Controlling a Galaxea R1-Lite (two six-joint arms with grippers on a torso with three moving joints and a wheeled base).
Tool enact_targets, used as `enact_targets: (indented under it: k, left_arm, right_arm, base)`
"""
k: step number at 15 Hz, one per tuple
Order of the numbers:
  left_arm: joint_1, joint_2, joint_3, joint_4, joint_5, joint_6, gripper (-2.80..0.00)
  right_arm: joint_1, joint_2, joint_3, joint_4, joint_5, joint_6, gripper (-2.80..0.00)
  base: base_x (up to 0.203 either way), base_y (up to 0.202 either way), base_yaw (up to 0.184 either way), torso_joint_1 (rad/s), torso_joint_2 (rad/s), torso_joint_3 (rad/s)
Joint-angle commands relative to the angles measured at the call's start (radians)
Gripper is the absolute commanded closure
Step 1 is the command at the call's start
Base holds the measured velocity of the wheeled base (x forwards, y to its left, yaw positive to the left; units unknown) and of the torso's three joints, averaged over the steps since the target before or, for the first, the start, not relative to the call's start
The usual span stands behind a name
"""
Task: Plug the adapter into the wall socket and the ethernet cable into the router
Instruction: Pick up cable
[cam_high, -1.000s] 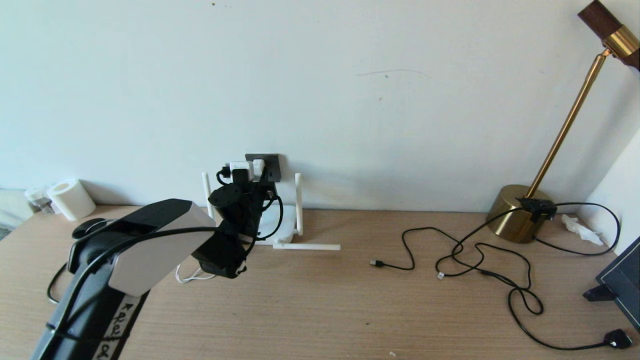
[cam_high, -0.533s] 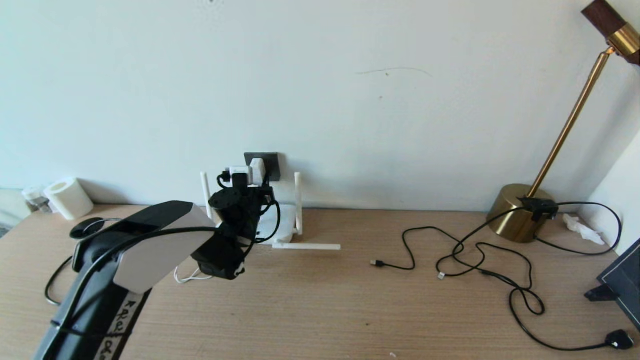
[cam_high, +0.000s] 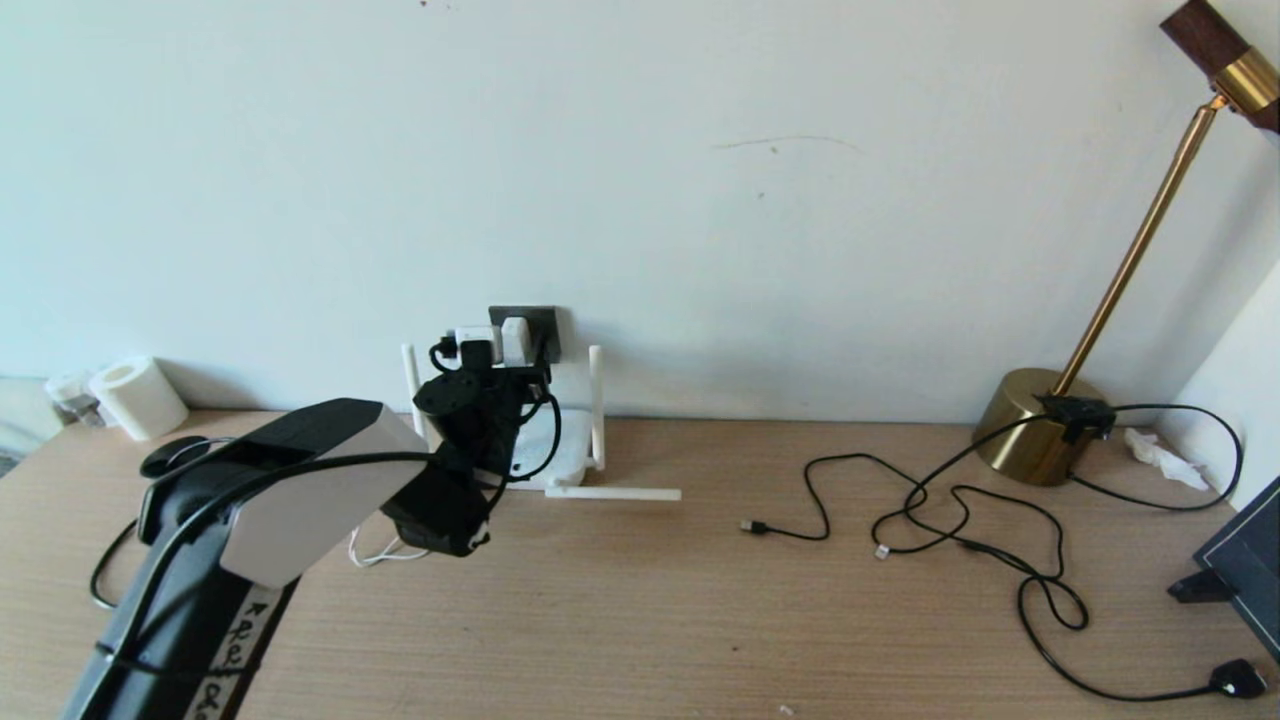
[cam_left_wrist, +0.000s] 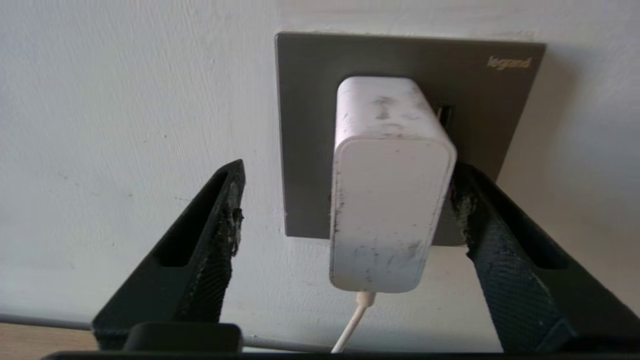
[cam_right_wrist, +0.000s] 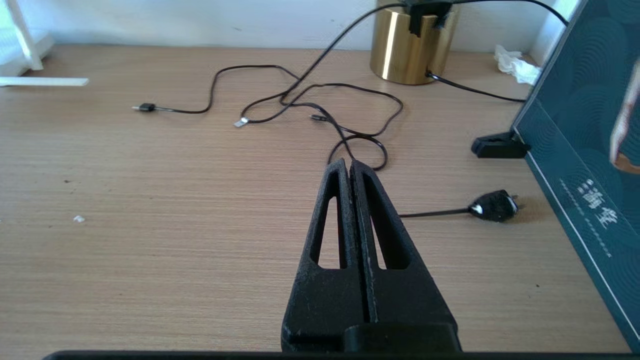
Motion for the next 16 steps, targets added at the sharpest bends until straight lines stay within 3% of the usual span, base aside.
enact_targets:
  k: [1, 5, 7, 10, 16]
  left_arm:
    - [0.000, -0.010, 0.005, -0.010, 0.002, 0.000, -2.80]
    - [-0.007, -0.044, 0.055, -0.029, 0.000, 0.000, -2.80]
    - [-0.021, -0.096, 0.137, -0.034, -0.006, 0.001, -2.80]
    - [-0.036, -0.223, 0.322, -0.034, -0.029, 0.002, -2.80]
    - [-0.056, -0.668, 0.794, 0.018, -0.153, 0.016, -2.80]
  right_arm:
    - [0.000, 0.002, 0.000, -0.001, 0.000, 0.000, 0.00]
    - [0.000, 0.002, 0.000, -0.001, 0.000, 0.000, 0.00]
    - [0.000, 0.002, 0.000, 0.000, 0.000, 0.000, 0.00]
    - [0.000, 0.002, 0.000, -0.001, 0.000, 0.000, 0.00]
    - [0.000, 0.000, 0.000, -0.001, 0.000, 0.000, 0.00]
  base:
    - [0.000, 0.000, 0.000, 0.000, 0.00, 0.000]
    - [0.000, 0.000, 0.000, 0.000, 0.00, 0.000]
    - [0.000, 0.000, 0.000, 0.000, 0.00, 0.000]
    - [0.000, 0.000, 0.000, 0.000, 0.00, 0.000]
    - [0.000, 0.000, 0.000, 0.000, 0.00, 0.000]
